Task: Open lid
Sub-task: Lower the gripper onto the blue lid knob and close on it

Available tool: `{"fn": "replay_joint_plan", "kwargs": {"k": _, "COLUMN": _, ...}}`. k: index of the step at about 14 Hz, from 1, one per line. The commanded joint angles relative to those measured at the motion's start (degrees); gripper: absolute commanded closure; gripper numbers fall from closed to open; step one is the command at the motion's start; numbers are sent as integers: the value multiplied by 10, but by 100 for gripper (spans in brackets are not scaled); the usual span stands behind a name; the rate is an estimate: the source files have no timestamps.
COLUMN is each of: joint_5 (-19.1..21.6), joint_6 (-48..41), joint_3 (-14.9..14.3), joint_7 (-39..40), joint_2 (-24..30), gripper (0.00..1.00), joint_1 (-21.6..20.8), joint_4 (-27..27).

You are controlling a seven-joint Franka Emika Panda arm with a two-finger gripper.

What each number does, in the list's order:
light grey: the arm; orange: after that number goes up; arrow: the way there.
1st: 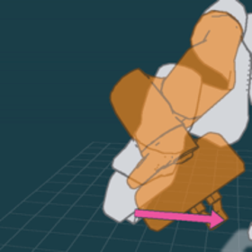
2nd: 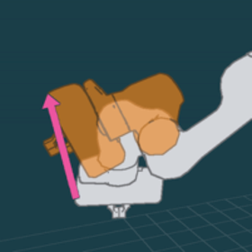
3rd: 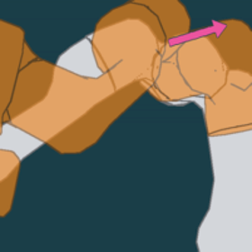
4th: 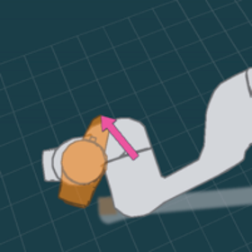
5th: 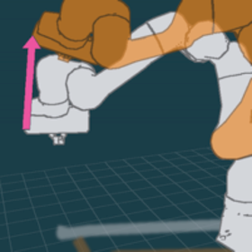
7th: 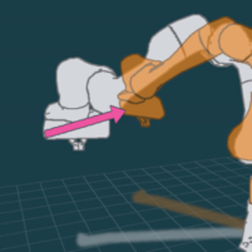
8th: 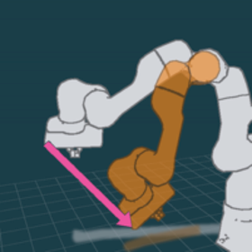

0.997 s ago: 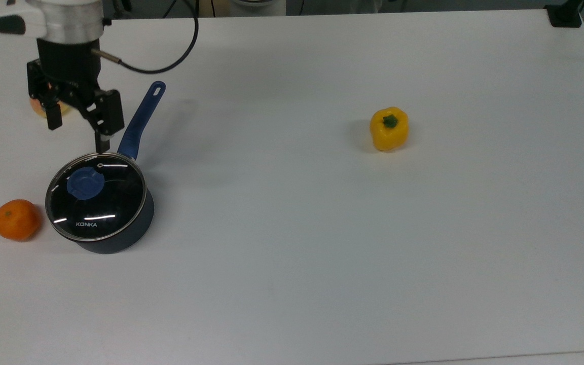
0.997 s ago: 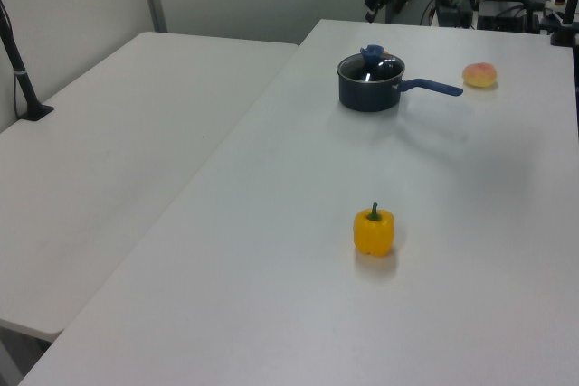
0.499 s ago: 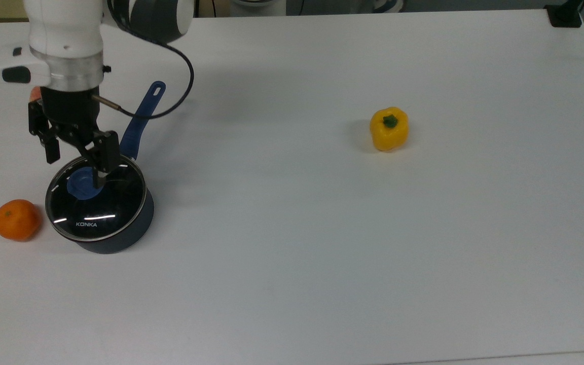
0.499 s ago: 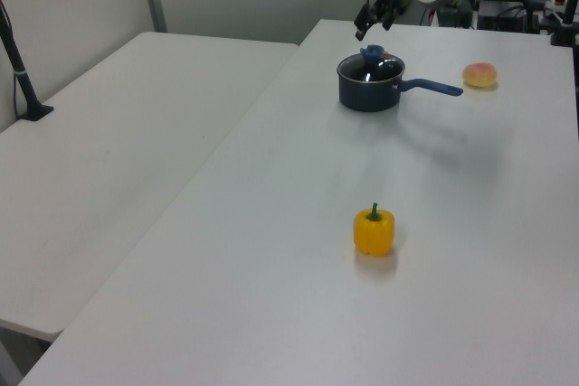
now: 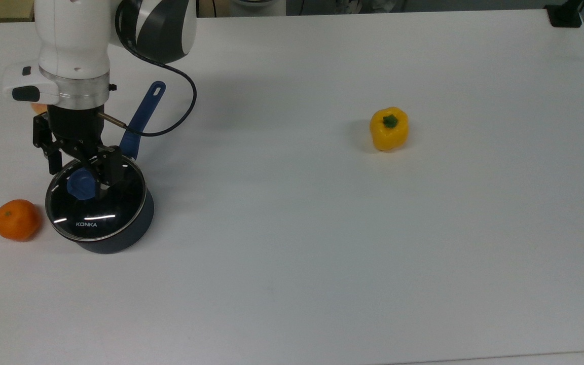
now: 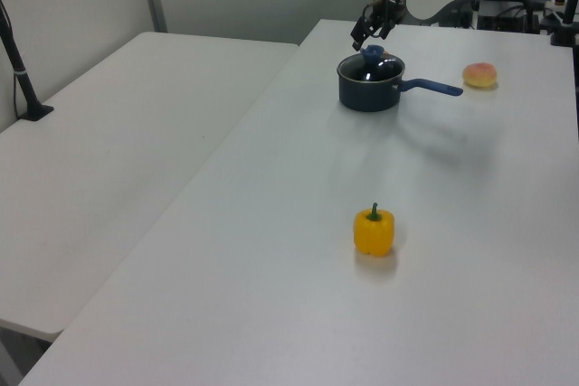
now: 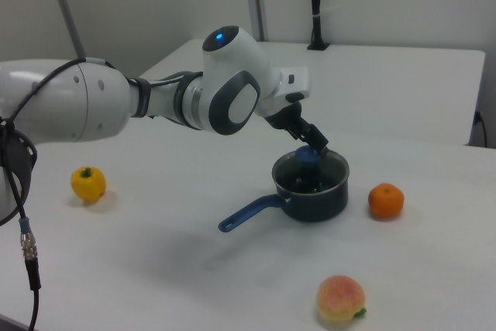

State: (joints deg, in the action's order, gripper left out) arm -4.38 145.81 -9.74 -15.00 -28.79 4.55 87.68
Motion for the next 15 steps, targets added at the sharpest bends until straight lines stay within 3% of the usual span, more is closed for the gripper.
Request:
{"fn": "replay_joint_plan", "kwargs": {"k": 1, "joint_5": -19, "joint_6": 8, "joint_3": -4, "joint_7": -14, "joint_2": -3, "gripper": 0, "joint_1": -1, "joint_4": -2}}
{"fn": "replay_joint_plan", "kwargs": {"k": 6, "joint_5": -56, "joint_6": 8, "joint_3": -3, "joint_7": -14, "joint_2": -4, "gripper": 0, "joint_1": 5, "joint_4": 2}}
{"fn": "replay_joint_plan", "kwargs": {"k": 15, "joint_5": -56, "joint_6": 5, "joint_3": -2, "joint_7": -18, "joint_2": -3, "gripper": 0, "joint_1": 5, "joint_4": 23}}
